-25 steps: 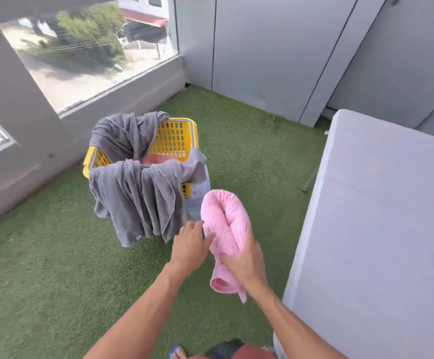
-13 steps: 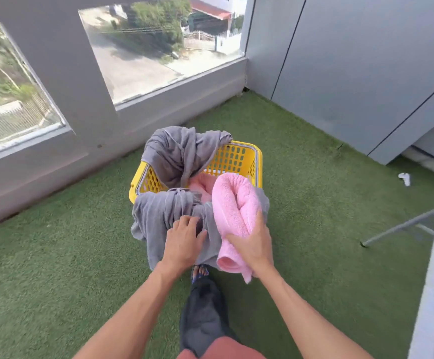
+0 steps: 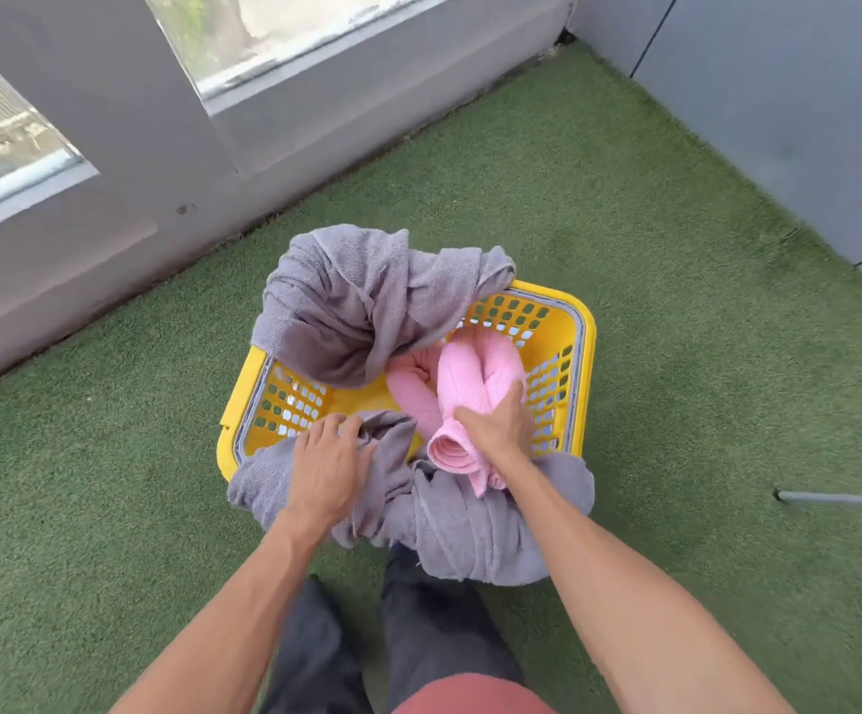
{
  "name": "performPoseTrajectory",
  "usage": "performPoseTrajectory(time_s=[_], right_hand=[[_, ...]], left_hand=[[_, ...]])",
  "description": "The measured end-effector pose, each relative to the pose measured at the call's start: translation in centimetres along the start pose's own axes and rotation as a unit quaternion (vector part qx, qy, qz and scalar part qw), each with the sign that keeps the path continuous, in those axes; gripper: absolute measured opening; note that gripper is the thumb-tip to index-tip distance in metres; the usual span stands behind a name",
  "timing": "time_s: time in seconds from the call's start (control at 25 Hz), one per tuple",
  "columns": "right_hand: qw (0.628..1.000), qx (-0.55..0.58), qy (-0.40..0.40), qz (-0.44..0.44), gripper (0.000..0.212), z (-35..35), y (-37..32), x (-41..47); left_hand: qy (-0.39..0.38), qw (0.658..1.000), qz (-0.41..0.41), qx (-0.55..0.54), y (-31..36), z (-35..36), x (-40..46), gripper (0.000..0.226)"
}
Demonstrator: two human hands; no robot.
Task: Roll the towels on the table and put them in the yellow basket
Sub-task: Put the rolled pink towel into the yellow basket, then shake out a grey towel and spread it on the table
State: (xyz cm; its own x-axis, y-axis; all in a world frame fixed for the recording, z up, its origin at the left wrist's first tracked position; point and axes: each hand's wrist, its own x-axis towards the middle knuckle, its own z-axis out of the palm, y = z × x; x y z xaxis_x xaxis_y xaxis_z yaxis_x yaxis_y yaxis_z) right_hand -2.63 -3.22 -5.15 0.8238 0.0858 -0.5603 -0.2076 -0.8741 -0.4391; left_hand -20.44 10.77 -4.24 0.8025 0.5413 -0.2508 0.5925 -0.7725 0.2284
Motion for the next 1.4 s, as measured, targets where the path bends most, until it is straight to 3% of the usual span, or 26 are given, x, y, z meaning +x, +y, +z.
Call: performPoseTrajectory(time_s=[0.16, 0.28, 0.44, 0.56, 0.64, 0.76, 0.92, 1.12, 1.4], right_hand=[[0.999, -0.039, -0.008, 0.032, 0.118, 4.7, 1.7, 3.1], [0.991, -0.104, -0.063, 0.053, 0.126, 7.4, 4.1, 3.2], [0.978, -0.180, -0.084, 0.060, 0.130, 6.8, 4.4, 3.2], [0.971, -0.202, -0.047, -0.122, 0.102, 6.3, 2.8, 2.6], [0.950, -0.121, -0.115, -0.265, 0.074, 6.5, 1.0, 1.3], [0.906, -0.029, -0.182, -0.381, 0.042, 7.0, -1.5, -1.5], [0.903, 0.047, -0.112, -0.412, 0.012, 5.6, -4.0, -5.2], [0.920, 0.055, -0.036, -0.386, 0.012, 1.4, -4.9, -12.0], [0.910, 0.117, 0.103, -0.384, 0.011, -4.5, -0.2, -27.6]], left_hand=[[-0.025, 0.999, -0.031, -0.011, -0.6, 2.2, 1.5, 0.042], [-0.038, 0.998, -0.054, -0.026, -1.1, 3.0, 1.7, 0.043], [-0.078, 0.991, -0.110, -0.013, -1.1, 1.9, 3.2, 0.023], [-0.089, 0.990, -0.109, 0.008, -0.3, 0.8, 3.7, 0.012], [-0.059, 0.992, -0.102, -0.048, 0.1, 0.2, 3.7, 0.013], [0.015, 0.982, -0.069, -0.174, 0.5, -1.5, 2.7, 0.015], [0.105, 0.961, -0.018, -0.255, -0.7, -5.0, -0.2, 0.011], [0.150, 0.933, 0.017, -0.327, -2.1, -8.4, -4.8, 0.008], [0.127, 0.912, 0.184, -0.343, -1.4, -14.1, -14.1, 0.006]])
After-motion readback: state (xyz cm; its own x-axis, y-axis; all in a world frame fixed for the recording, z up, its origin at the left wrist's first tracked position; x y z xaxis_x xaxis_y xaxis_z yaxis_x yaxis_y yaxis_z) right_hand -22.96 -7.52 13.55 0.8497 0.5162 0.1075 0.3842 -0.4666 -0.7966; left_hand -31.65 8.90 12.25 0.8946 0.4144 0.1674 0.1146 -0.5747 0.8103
